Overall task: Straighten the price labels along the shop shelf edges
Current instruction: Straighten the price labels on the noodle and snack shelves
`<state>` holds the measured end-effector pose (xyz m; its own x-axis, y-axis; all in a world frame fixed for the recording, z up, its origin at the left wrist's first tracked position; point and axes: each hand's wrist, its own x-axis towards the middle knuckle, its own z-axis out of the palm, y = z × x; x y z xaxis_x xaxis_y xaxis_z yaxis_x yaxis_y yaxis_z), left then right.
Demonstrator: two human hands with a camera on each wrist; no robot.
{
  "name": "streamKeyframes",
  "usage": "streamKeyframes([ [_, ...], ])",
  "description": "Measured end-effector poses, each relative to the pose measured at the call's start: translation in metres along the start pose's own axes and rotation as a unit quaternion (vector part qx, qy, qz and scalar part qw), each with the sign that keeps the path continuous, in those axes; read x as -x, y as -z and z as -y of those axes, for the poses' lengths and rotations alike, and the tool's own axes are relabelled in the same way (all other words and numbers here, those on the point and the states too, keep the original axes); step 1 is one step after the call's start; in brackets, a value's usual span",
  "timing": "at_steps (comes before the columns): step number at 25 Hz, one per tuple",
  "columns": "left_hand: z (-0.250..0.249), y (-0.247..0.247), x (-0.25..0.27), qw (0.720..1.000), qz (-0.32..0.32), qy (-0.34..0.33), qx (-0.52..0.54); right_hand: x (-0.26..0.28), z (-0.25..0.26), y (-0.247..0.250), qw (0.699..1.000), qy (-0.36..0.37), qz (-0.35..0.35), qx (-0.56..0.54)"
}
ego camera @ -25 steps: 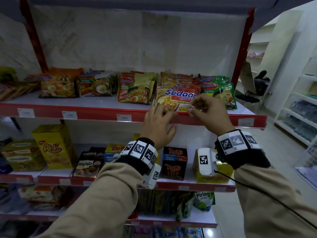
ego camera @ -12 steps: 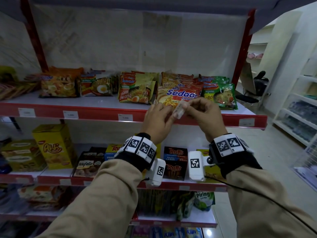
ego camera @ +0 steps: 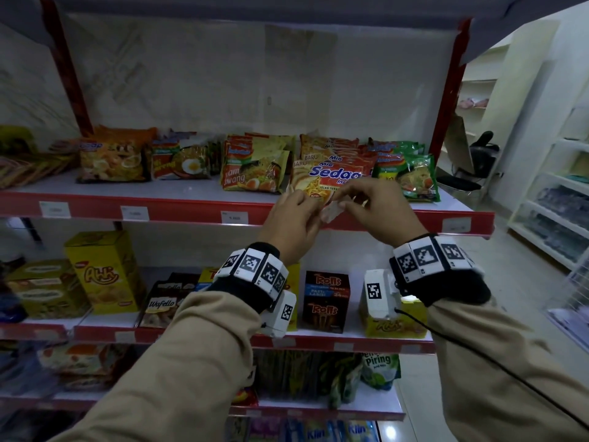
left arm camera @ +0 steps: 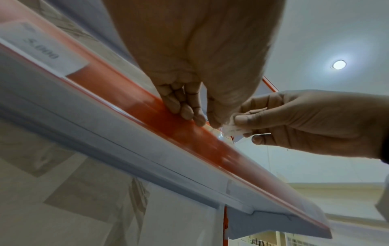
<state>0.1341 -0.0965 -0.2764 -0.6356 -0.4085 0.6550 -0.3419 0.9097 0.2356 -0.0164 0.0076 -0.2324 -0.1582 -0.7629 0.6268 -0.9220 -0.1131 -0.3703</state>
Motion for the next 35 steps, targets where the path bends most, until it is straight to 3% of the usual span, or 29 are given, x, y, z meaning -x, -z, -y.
streamKeyframes([
  [4, 0.011, 0.014, 0.003, 0.999, -0.007, 0.018, -0.034, 0.006, -0.008, -0.007, 0.99, -0.04, -0.097, -0.094],
  [6, 0.015, 0.016, 0.006, 0.999, -0.013, 0.028, -0.024, 0.006, -0.01, -0.012, 0.989, -0.037, -0.105, -0.093],
  [15, 0.007, 0.003, 0.004, 0.998, -0.027, 0.043, -0.037, 0.007, -0.009, -0.023, 0.998, 0.008, -0.024, -0.061],
  [18, 0.007, 0.001, 0.003, 0.997, -0.04, 0.038, -0.046, 0.005, -0.012, -0.016, 1.0, 0.015, 0.014, 0.008],
  [24, 0.006, 0.003, 0.002, 0.995, -0.005, 0.031, -0.094, -0.001, -0.016, -0.012, 0.987, 0.01, 0.095, 0.13],
  [35, 0.002, 0.0, 0.003, 0.994, 0.003, 0.06, -0.086, 0.009, -0.019, -0.01, 0.984, 0.023, 0.093, 0.15],
])
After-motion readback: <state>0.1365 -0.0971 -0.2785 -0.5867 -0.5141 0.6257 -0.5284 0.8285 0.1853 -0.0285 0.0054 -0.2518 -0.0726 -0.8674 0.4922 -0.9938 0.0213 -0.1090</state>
